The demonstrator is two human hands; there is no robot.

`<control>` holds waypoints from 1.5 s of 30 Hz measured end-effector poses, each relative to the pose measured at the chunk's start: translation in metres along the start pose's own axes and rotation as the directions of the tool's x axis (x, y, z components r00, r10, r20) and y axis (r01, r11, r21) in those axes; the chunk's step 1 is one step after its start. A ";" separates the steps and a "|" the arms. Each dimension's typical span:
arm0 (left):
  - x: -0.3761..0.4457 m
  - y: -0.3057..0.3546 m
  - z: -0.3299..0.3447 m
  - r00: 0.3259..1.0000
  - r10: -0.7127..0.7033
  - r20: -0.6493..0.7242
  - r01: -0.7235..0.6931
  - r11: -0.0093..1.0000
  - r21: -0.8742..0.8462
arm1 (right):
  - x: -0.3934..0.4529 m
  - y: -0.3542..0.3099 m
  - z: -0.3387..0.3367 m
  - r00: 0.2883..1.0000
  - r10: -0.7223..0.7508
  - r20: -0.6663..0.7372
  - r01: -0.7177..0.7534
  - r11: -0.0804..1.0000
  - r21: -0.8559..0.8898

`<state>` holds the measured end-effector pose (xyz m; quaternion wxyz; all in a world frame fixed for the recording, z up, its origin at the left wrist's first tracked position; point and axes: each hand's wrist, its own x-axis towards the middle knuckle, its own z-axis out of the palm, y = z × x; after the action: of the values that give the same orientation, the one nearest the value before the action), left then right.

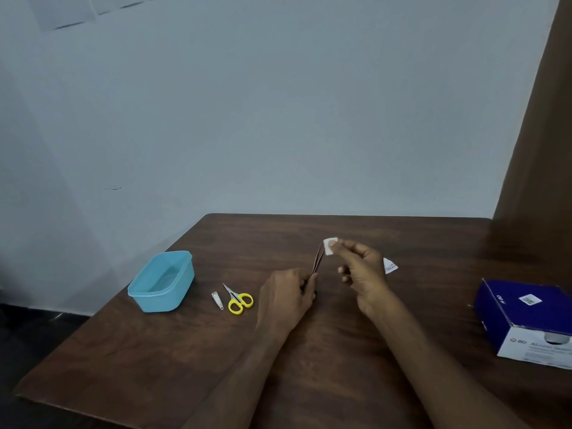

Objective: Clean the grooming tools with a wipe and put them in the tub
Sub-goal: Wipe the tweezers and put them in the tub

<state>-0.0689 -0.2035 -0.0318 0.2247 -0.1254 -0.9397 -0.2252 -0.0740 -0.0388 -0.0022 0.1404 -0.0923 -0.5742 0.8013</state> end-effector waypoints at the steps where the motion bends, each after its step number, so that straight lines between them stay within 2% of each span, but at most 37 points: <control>1: 0.000 0.000 0.000 1.000 -0.006 -0.008 0.006 1.000 0.004 | -0.002 0.002 0.002 0.999 0.007 0.047 -0.006 0.999 -0.035; 6: -0.002 0.002 0.000 0.998 0.034 -0.048 -0.031 0.998 0.048 | -0.007 0.015 0.009 0.991 -0.054 0.121 0.069 0.989 -0.128; 13: -0.003 0.004 -0.003 0.997 0.034 -0.068 -0.032 0.999 0.023 | -0.006 0.017 0.012 0.992 -0.109 0.058 0.117 0.983 -0.143; 15: -0.002 0.004 -0.005 0.999 -0.022 -0.047 0.019 0.997 -0.069 | -0.005 0.012 0.008 0.985 -0.150 0.080 0.161 0.975 -0.150; 17: 0.000 0.002 -0.007 0.996 -0.087 -0.035 0.076 0.968 -0.239 | -0.003 0.010 0.002 0.974 -0.192 0.124 0.217 0.945 -0.245; 19: 0.002 -0.001 -0.008 0.991 -0.133 -0.015 0.112 0.886 -0.451 | -0.004 0.010 -0.001 0.962 -0.224 0.153 0.264 0.904 -0.336; 21: 0.004 -0.004 -0.010 0.989 -0.149 0.022 0.136 0.819 -0.558 | -0.005 0.011 0.002 0.960 -0.239 0.146 0.276 0.902 -0.333; 26: 0.001 -0.003 -0.013 0.992 -0.012 0.123 0.076 0.845 -0.529 | -0.007 0.009 0.007 0.980 -0.187 0.073 0.197 0.965 -0.171; 30: -0.001 -0.004 -0.012 0.985 0.046 0.169 0.050 0.852 -0.521 | -0.008 0.011 0.006 0.983 -0.151 0.101 0.164 0.978 -0.132; 34: 0.001 -0.006 -0.009 0.989 0.011 0.150 0.068 0.859 -0.508 | -0.007 0.010 0.009 0.977 -0.208 0.047 0.211 0.973 -0.094; 37: 0.001 -0.007 -0.007 0.987 -0.033 0.155 0.106 0.864 -0.491 | 0.000 0.005 0.005 0.970 -0.244 0.012 0.244 0.970 0.006; 39: 0.002 -0.008 -0.006 0.990 -0.089 0.113 0.136 0.842 -0.522 | 0.000 0.006 0.004 0.981 -0.188 0.041 0.188 0.982 -0.002; 41: 0.003 -0.008 -0.007 0.989 -0.138 0.057 0.147 0.820 -0.553 | -0.005 0.012 0.007 0.987 -0.118 0.113 0.129 0.987 -0.095; 45: 0.002 -0.011 -0.005 0.993 -0.121 0.016 0.109 0.822 -0.559 | -0.014 0.022 0.015 0.968 -0.109 0.226 0.149 0.974 -0.171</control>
<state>-0.0722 -0.2154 -0.0311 0.1736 -0.1266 -0.8362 -0.5045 -0.0676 -0.0632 -0.0186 0.1202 0.0201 -0.6634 0.7383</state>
